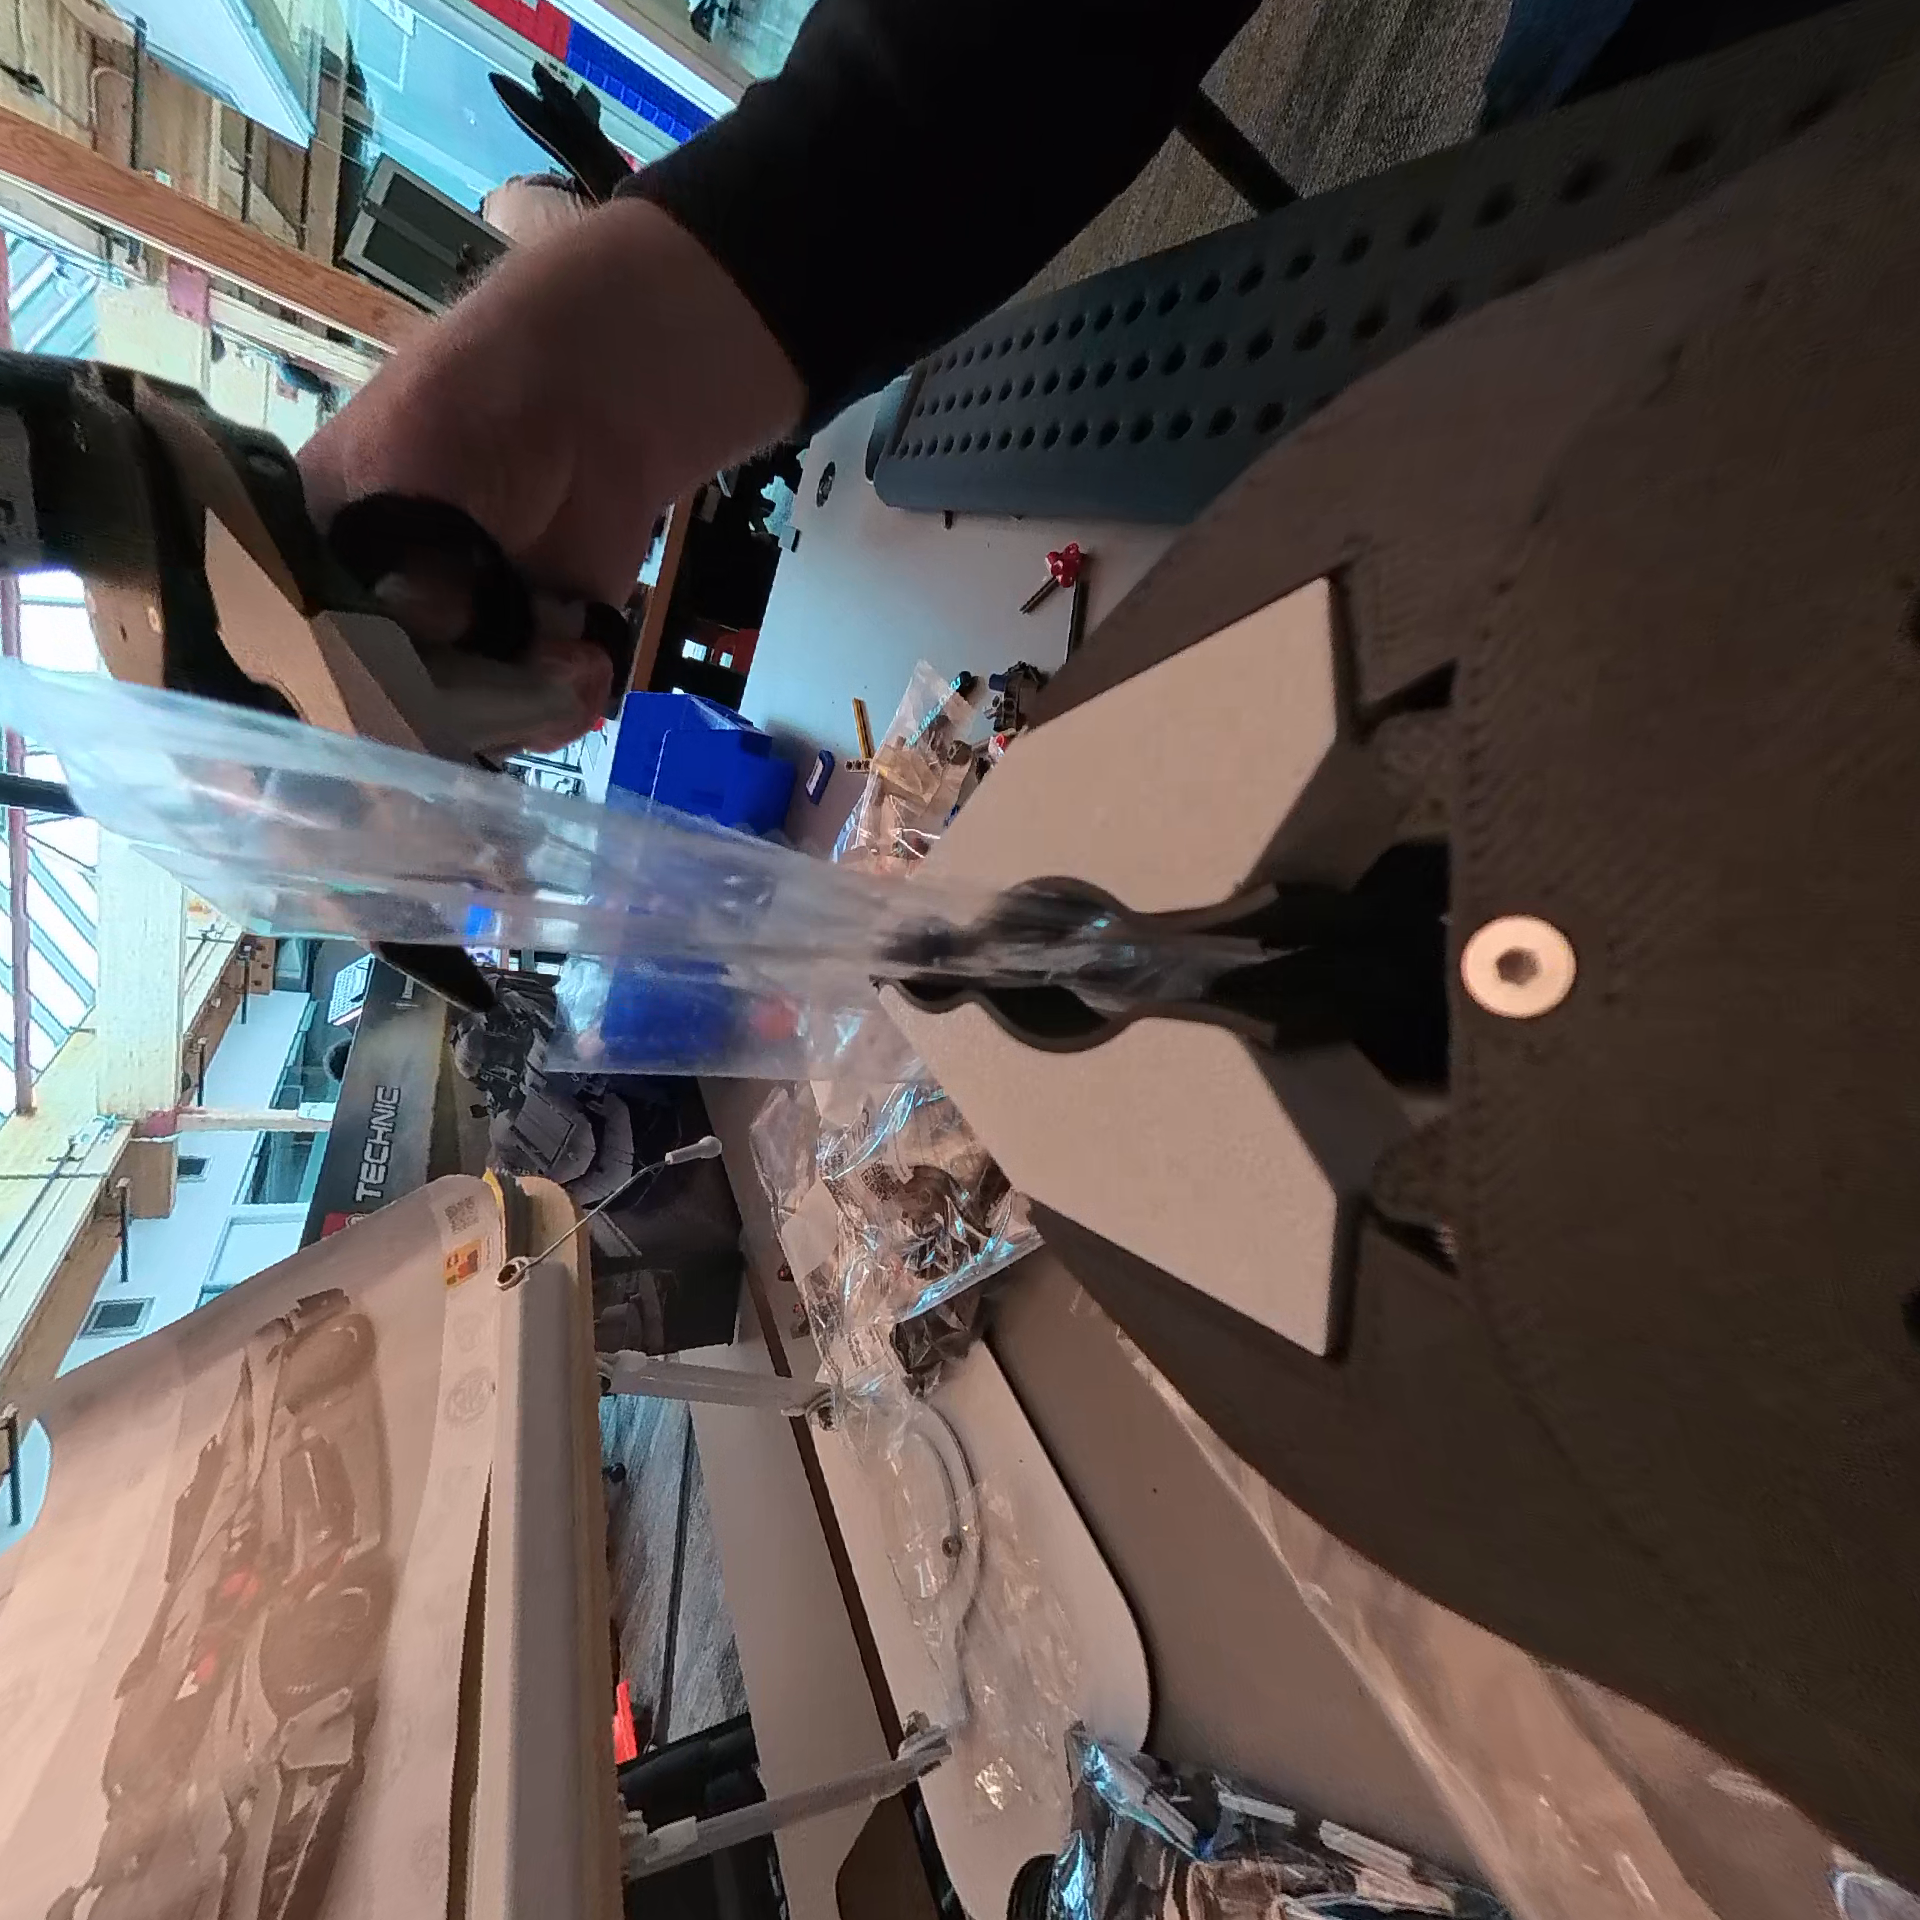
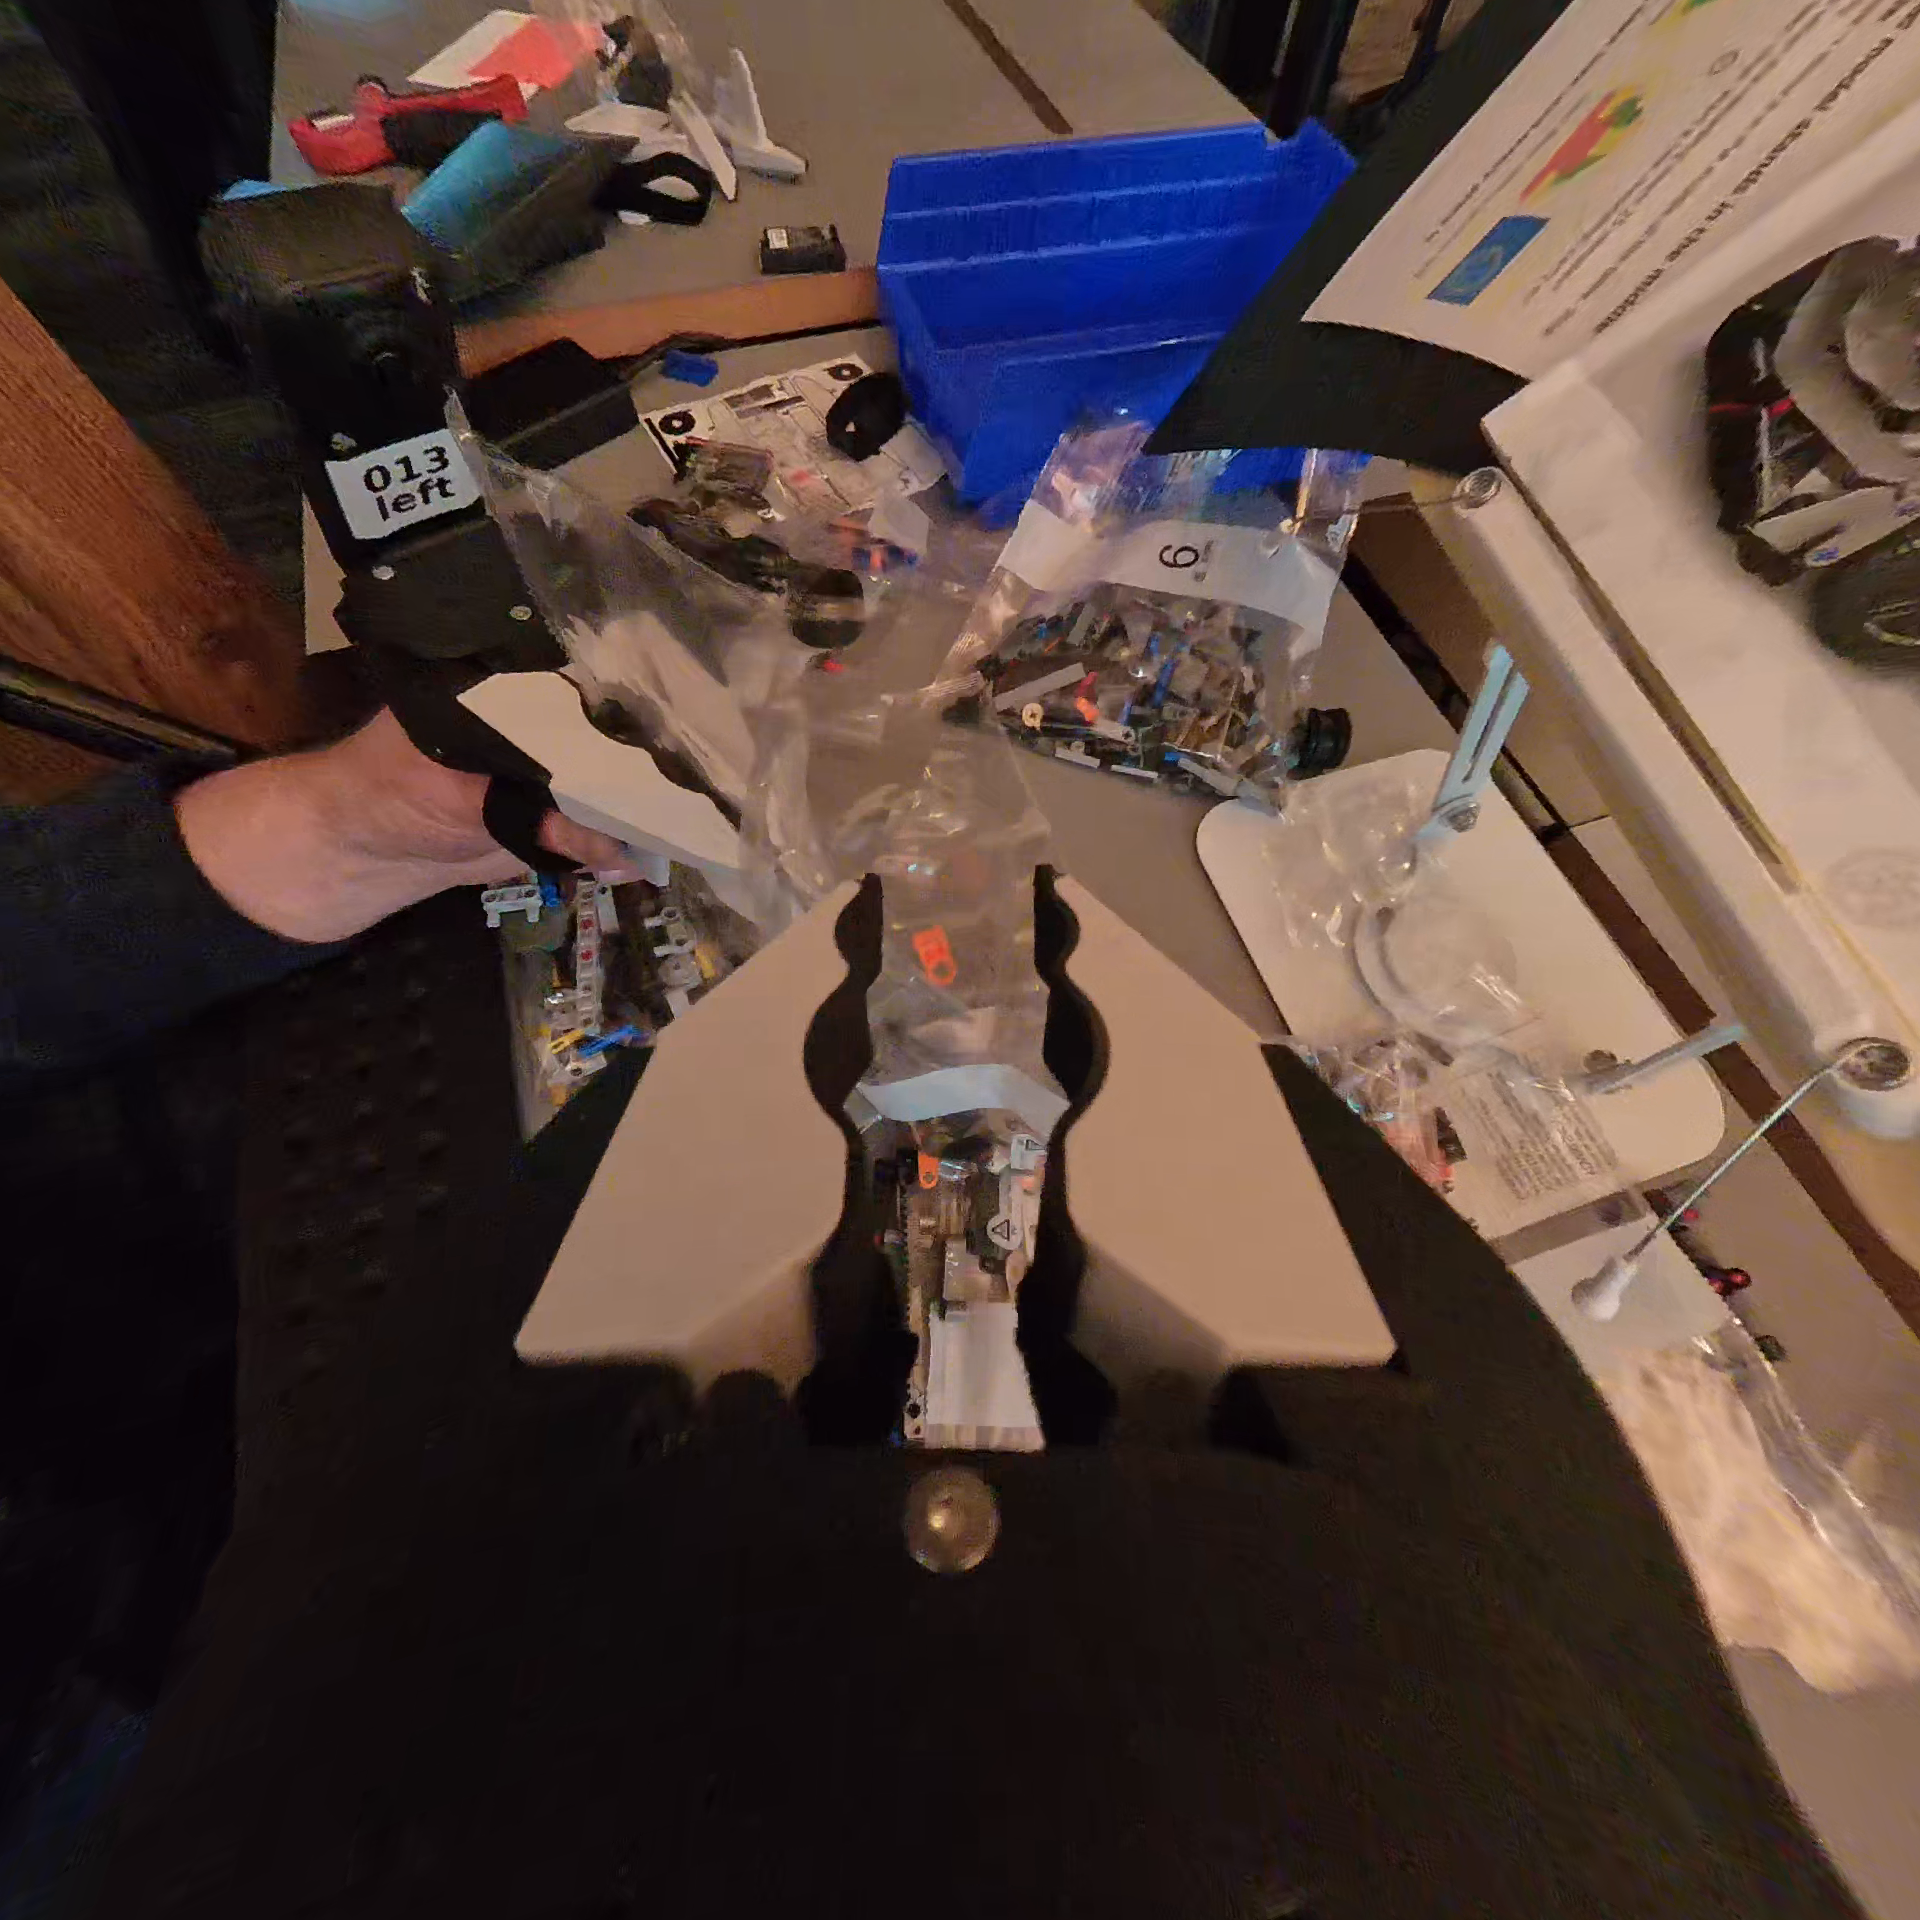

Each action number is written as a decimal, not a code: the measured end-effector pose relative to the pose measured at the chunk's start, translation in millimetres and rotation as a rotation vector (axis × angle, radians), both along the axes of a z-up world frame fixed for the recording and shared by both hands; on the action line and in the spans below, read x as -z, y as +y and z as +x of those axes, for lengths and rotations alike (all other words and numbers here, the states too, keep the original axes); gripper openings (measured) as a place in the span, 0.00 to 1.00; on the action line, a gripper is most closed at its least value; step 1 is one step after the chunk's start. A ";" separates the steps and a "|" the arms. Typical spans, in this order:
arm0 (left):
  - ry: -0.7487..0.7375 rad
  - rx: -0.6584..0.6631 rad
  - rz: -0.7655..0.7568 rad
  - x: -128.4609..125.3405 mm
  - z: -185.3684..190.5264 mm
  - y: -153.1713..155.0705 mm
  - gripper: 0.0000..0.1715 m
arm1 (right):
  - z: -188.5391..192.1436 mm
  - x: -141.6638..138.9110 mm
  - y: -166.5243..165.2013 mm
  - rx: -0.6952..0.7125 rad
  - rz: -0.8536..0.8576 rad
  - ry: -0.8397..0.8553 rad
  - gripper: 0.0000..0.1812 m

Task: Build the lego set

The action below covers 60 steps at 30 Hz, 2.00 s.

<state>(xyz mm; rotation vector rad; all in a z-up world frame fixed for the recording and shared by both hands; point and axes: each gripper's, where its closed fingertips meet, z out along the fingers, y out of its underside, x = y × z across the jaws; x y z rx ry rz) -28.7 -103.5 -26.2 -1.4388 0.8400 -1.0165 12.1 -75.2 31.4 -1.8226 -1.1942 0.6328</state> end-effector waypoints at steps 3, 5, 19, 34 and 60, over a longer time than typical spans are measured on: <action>0.002 -0.002 -0.003 0.4 -1.1 0.8 0.00 | 17.5 -4.4 -2.5 0.058 0.041 0.004 0.14; 0.001 -0.004 -0.006 0.4 -1.8 1.4 0.00 | 39.3 2.7 -14.8 0.096 0.050 -0.037 0.12; 0.003 0.000 -0.010 0.4 1.7 -0.5 0.00 | 136.6 200.2 -122.8 0.223 -0.375 -0.479 0.11; 0.000 0.012 -0.002 -0.7 2.2 -2.3 0.00 | 76.0 57.5 -62.8 0.164 -0.009 -0.083 0.00; -0.004 0.029 -0.003 -1.1 5.1 -4.1 0.00 | 136.5 51.6 -64.8 0.275 -0.026 0.003 0.16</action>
